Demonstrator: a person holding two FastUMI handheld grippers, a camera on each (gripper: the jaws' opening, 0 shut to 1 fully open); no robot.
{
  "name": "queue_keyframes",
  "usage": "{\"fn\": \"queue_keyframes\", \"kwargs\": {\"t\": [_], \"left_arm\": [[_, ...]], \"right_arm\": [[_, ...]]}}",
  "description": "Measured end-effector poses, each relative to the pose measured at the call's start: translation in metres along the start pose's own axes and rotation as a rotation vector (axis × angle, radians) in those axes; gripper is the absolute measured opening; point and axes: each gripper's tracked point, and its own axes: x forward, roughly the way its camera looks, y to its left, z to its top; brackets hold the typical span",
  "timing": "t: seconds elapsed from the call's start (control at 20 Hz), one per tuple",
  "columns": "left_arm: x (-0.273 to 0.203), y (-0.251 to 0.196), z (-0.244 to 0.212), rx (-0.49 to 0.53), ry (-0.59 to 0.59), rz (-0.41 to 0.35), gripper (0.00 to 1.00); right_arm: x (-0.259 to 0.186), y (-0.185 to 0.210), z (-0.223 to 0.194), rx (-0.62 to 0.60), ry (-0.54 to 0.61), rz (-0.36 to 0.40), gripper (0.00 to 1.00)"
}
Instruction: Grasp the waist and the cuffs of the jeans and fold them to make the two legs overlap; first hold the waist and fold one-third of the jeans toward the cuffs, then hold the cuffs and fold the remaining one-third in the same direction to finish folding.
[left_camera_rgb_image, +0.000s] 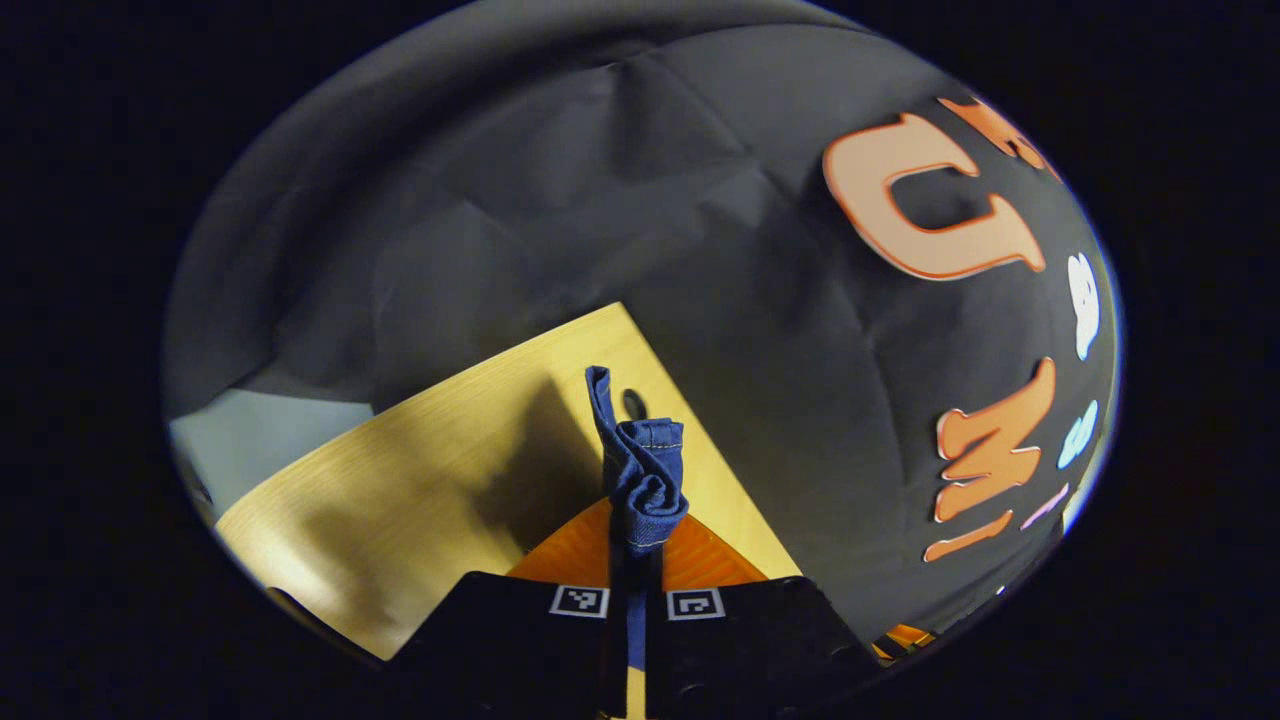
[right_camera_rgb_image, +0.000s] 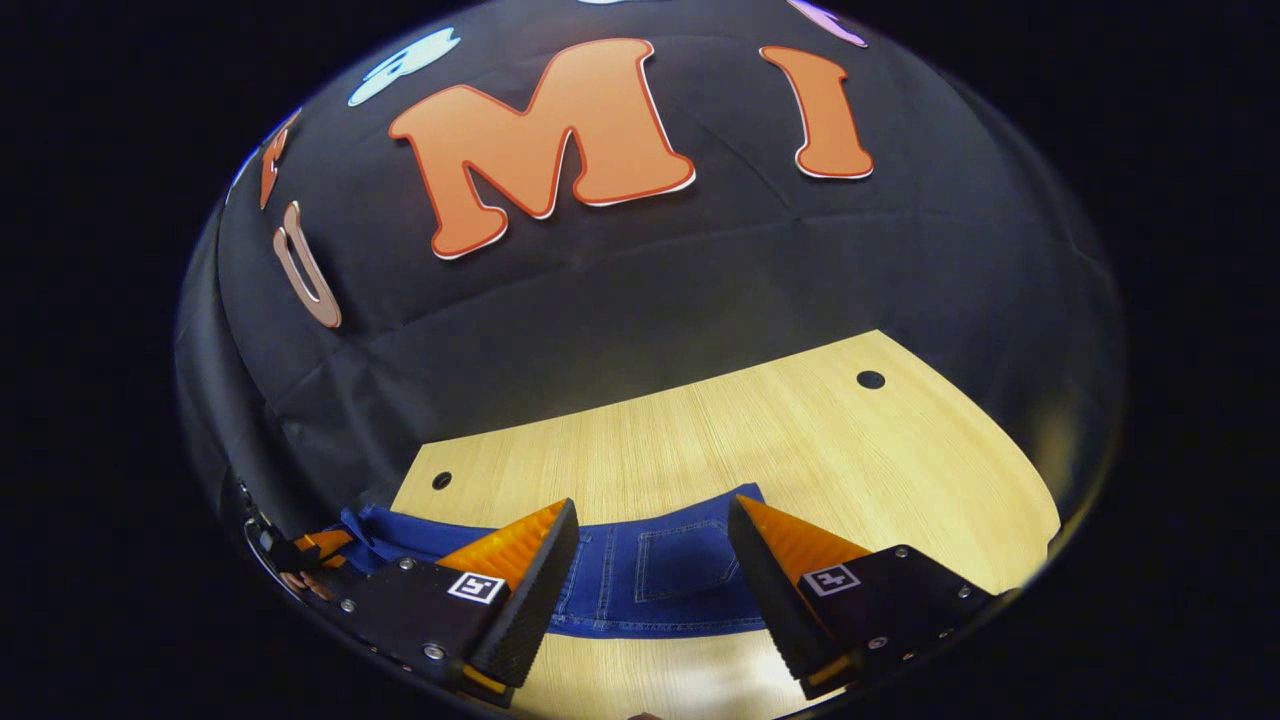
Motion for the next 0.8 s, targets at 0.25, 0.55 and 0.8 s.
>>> {"fn": "queue_keyframes", "kwargs": {"t": [0.25,0.55,0.8], "left_arm": [[-0.029,-0.126,-0.005,0.150,-0.005,-0.163,0.07],[-0.023,-0.258,-0.073,0.318,0.079,-0.325,0.07],[-0.005,-0.325,-0.142,0.436,0.179,-0.377,0.07]], "right_arm": [[-0.004,-0.019,0.020,0.022,-0.037,0.025,0.93],[-0.011,-0.046,0.038,0.055,-0.073,0.048,0.93],[-0.016,-0.073,0.042,0.090,-0.084,0.047,0.93]]}}
